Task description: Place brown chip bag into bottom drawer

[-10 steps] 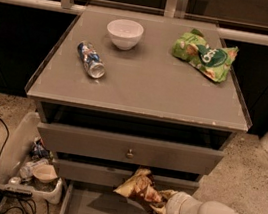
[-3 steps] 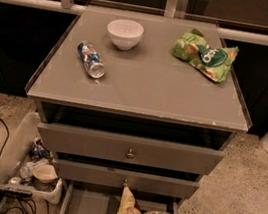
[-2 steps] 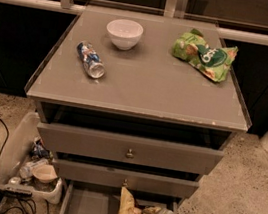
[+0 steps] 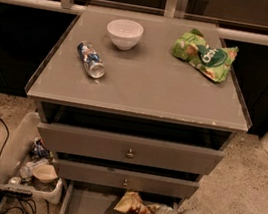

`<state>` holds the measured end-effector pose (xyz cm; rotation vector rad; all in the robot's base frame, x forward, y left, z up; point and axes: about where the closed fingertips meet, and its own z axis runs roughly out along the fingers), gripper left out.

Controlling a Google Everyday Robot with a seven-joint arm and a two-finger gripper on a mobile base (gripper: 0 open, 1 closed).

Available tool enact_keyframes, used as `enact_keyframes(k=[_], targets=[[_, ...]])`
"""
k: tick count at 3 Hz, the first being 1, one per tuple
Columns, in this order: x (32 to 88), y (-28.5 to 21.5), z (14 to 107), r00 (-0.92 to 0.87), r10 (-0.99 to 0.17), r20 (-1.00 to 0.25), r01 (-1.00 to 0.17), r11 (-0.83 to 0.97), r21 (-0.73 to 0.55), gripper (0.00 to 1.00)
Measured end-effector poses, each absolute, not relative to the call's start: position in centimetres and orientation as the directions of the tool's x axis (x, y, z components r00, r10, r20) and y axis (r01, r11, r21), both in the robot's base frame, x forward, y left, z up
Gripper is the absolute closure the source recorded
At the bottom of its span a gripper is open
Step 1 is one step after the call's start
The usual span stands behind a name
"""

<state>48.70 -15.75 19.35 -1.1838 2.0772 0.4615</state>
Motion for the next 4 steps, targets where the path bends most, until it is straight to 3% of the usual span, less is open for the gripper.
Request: enact_keyframes(k=[4], targets=[[46.5, -14.3, 15.8, -0.247, -0.694, -0.676, -0.925, 0.376, -0.049, 1.00]])
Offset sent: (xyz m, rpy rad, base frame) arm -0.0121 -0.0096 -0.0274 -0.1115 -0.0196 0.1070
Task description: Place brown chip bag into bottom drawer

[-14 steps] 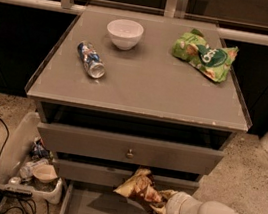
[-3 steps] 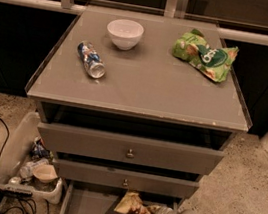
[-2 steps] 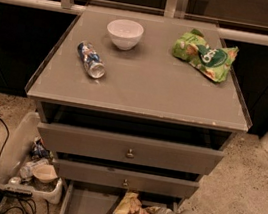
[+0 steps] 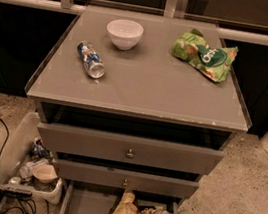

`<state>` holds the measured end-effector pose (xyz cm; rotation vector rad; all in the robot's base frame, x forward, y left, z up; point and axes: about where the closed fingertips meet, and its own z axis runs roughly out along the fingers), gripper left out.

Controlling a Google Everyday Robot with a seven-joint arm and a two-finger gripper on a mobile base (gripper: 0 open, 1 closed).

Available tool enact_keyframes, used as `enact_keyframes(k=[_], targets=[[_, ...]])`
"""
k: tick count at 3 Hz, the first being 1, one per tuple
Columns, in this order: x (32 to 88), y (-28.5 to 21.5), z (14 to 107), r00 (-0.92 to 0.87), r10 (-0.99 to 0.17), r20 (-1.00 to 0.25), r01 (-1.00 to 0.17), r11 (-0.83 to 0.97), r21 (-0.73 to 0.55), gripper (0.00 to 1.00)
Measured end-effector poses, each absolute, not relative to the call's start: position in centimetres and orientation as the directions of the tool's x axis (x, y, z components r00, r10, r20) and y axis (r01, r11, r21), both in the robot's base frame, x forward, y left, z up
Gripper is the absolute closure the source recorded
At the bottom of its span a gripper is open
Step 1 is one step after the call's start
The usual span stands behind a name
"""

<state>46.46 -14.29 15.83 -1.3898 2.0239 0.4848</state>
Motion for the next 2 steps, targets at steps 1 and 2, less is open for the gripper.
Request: enact_keyframes(k=[1, 2], targets=[[46.20, -13.79, 15.86, -0.239, -0.696, -0.677, -0.932, 0.361, -0.042, 1.00], [46.20, -13.78, 15.86, -0.239, -0.696, -0.677, -0.932, 0.361, -0.042, 0.82]])
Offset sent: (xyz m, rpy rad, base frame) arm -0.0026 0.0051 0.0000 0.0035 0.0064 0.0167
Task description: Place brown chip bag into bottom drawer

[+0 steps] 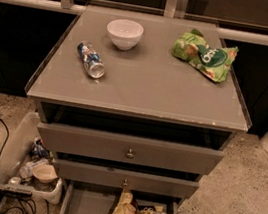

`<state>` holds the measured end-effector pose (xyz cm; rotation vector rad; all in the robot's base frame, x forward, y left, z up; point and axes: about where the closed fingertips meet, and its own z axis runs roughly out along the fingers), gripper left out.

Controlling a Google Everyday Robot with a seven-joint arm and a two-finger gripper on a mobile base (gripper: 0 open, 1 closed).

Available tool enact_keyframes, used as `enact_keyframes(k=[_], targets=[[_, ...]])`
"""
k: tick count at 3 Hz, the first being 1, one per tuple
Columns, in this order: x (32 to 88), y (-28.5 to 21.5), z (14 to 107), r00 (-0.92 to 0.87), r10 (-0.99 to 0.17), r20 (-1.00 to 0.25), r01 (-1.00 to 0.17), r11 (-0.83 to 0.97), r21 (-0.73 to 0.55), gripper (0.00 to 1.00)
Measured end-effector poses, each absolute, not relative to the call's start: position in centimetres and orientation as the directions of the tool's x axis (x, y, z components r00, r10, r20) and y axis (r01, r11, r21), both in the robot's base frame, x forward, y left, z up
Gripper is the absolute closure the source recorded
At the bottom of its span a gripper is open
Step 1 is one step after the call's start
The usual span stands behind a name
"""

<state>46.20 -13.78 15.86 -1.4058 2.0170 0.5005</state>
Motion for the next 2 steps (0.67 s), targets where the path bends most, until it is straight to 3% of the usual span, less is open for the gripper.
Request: enact_keyframes(k=[2], targets=[[46.20, -13.78, 15.86, -0.239, -0.696, -0.677, -0.932, 0.361, -0.042, 0.36]])
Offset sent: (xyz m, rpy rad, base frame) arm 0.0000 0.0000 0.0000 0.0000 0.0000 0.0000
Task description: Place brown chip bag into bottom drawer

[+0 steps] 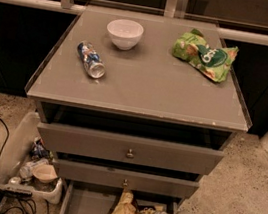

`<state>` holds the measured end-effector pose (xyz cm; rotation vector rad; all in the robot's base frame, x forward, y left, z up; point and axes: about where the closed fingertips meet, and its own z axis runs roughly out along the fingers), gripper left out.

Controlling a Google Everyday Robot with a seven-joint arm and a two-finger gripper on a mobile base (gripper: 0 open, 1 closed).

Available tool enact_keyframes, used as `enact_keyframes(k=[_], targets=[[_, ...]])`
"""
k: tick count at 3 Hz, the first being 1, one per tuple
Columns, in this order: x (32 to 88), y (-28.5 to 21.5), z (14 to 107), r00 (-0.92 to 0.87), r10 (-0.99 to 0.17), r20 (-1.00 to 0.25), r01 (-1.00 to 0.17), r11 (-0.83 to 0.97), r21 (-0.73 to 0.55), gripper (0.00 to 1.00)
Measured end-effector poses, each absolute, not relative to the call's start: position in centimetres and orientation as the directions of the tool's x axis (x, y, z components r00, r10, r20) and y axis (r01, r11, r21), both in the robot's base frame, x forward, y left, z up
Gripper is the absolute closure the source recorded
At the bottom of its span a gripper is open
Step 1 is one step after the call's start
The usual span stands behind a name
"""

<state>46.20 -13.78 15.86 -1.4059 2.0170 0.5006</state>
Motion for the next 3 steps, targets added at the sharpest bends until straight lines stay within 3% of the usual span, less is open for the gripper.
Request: enact_keyframes(k=[1, 2, 3], targets=[[46.20, -13.78, 15.86, -0.239, -0.696, -0.677, -0.932, 0.361, -0.041, 0.13], [46.19, -13.77, 15.86, -0.239, -0.696, -0.677, -0.932, 0.361, -0.041, 0.00], [46.19, -13.77, 15.86, -0.239, -0.696, -0.677, -0.932, 0.361, -0.041, 0.00]])
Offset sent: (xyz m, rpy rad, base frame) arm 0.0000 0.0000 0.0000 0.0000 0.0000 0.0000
